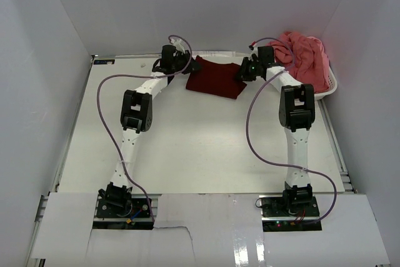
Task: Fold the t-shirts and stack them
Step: Put the neatly folded tshirt into the corner of the board with the left arm
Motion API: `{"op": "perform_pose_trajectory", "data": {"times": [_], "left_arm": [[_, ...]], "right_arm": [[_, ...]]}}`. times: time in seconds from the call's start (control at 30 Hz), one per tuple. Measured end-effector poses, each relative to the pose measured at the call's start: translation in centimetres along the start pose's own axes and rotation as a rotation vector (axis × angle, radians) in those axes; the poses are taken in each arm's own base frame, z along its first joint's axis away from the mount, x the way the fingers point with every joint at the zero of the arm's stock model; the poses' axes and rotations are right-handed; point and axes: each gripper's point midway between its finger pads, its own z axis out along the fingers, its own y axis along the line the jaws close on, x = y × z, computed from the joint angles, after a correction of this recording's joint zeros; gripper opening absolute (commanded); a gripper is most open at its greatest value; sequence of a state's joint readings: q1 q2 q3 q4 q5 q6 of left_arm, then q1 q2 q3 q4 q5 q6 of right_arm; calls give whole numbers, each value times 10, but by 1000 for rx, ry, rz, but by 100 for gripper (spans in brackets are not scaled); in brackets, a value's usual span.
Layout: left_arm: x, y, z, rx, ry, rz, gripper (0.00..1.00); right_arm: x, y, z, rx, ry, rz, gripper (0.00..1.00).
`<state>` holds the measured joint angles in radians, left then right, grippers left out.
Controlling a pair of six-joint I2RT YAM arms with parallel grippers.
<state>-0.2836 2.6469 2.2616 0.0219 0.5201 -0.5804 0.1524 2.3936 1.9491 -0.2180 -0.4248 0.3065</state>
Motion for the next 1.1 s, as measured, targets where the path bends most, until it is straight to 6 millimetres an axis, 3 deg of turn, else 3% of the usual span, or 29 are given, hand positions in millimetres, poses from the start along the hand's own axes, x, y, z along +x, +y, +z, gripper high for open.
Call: {"op": "perform_pose_trajectory", "data": {"times": [0.13, 0.33, 0.5, 0.7, 1.0, 1.1], "left_arm": [[51, 35, 8, -52, 109, -81, 4], [59, 31, 6, -112, 144, -49, 0], [88, 16, -24, -266, 213, -32, 0], [149, -13, -104, -453, 308, -53, 0], [252, -45, -259, -651, 431, -126, 0], [262, -53, -295, -672, 419, -164, 0]], "right_arm": [[27, -8, 15, -13, 70, 36, 12], [38, -4, 12, 8, 98, 23, 8], [81, 18, -11, 53, 180, 2, 8], [156, 56, -53, 65, 294, -27, 8], [276, 99, -135, 39, 430, -82, 8], [300, 106, -154, 21, 447, -88, 10]]}}
